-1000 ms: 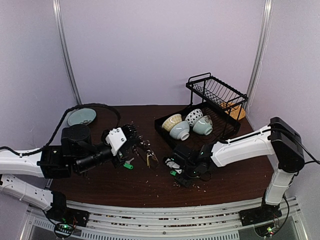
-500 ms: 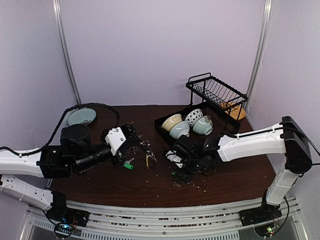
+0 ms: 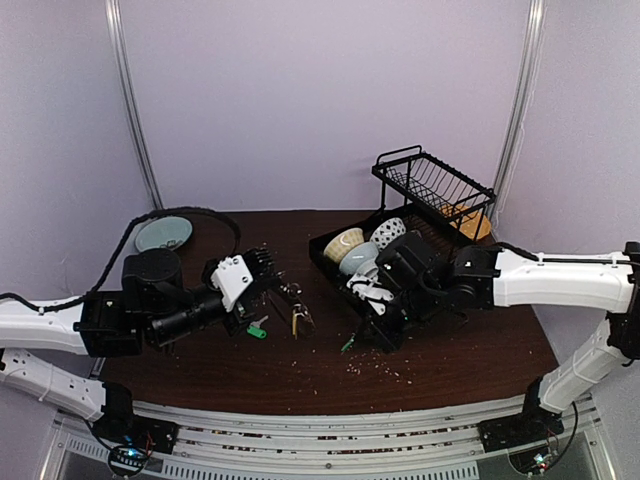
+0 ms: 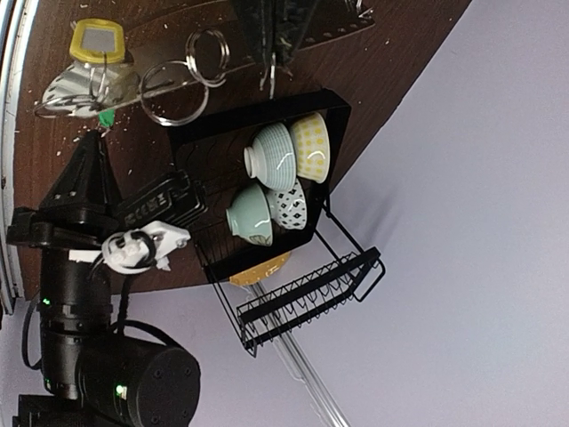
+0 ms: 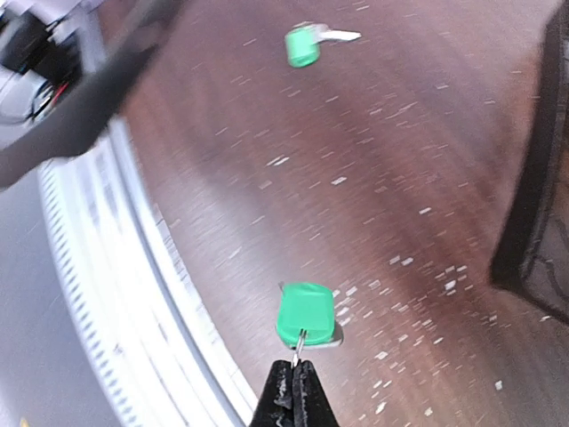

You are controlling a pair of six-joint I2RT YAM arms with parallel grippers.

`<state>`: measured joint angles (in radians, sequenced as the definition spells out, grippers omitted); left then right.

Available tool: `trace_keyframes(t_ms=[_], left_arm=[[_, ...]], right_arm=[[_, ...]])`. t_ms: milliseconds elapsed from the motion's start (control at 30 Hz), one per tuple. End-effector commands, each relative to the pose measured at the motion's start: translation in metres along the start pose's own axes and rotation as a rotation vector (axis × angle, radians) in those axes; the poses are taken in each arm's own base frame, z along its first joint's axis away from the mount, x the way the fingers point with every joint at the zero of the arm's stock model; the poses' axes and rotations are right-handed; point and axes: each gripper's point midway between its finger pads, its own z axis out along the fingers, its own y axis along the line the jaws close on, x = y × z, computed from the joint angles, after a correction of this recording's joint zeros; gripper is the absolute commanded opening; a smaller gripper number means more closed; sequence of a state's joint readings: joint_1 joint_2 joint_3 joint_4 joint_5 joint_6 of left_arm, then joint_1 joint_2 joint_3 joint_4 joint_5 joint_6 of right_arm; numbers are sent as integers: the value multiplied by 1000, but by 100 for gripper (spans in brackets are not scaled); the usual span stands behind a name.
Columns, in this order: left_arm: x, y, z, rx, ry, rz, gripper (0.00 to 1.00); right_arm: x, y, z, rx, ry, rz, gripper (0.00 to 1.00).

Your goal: Put the keys on the keyring

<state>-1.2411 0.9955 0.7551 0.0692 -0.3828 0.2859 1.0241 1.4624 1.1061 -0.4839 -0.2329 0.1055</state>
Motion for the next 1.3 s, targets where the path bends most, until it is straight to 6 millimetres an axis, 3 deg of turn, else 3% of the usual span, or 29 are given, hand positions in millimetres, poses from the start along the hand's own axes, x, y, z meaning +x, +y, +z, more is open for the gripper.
trace_keyframes(t_ms=[0, 167, 300, 400, 500, 700, 800, 967, 1267], left_arm=[[-6, -1, 5, -6, -16, -16, 0], [1, -14, 18, 35, 17, 8, 0], [-12, -27, 19, 97, -26, 26, 0], [-22, -33, 17, 141, -67, 45, 0], [-30, -42, 14, 194, -97, 73, 0], [-38, -53, 12, 258, -114, 110, 0], [-44, -51, 13, 250, -126, 92, 0], [-45, -47, 16, 220, -116, 76, 0], [-41, -50, 22, 218, -101, 93, 0]], right_arm=[[13, 33, -27, -174, 37, -67, 0], [-16, 55, -67, -264, -87, -99, 0], [-24, 67, -97, -304, -103, -147, 0], [-38, 63, -124, -246, -153, -186, 0], [-50, 53, -138, -159, -165, -226, 0], [-67, 22, -124, 23, -108, -307, 0], [-80, 30, -115, -9, -121, -353, 0], [-81, 48, -100, -98, -102, -422, 0], [-90, 78, -101, -212, -170, -448, 0]])
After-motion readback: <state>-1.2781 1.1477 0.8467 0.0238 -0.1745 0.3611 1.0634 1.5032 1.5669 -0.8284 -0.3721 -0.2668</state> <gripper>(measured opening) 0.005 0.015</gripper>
